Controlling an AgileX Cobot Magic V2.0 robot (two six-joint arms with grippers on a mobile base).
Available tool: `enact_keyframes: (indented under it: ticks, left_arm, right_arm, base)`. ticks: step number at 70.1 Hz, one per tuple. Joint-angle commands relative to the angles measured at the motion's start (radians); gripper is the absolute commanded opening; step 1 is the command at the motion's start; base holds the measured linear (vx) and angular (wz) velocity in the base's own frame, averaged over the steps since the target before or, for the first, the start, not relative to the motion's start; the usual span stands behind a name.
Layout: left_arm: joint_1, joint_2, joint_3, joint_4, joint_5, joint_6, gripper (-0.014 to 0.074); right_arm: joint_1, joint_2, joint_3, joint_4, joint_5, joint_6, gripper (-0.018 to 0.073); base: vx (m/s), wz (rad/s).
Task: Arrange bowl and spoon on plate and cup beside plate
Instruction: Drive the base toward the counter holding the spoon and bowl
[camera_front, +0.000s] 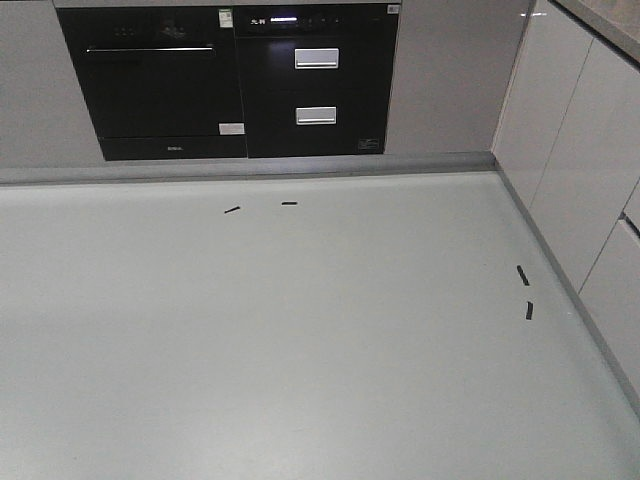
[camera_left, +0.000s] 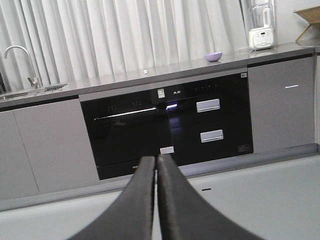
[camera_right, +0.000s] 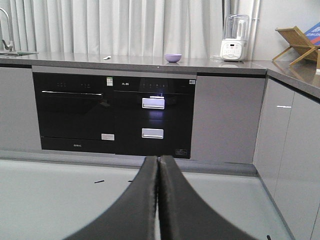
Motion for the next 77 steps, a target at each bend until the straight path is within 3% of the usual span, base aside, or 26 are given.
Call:
enact_keyframes:
  ticks: [1,77]
  left_arm:
    - [0.000,0.017,-0.008,-0.003,-0.071,-0.005,-0.0006]
    - [0.000,0.017,-0.008,-0.003,-0.071,-0.005,-0.0006]
  right_arm:
    - [0.000,0.014,0.002,-0.007,-0.071,-0.002,-0.0009]
    - [0.000,0.014,0.002,-0.007,-0.071,-0.002,-0.0009]
  base:
    - [0.05,-0.02]
    - [0.14,0.08]
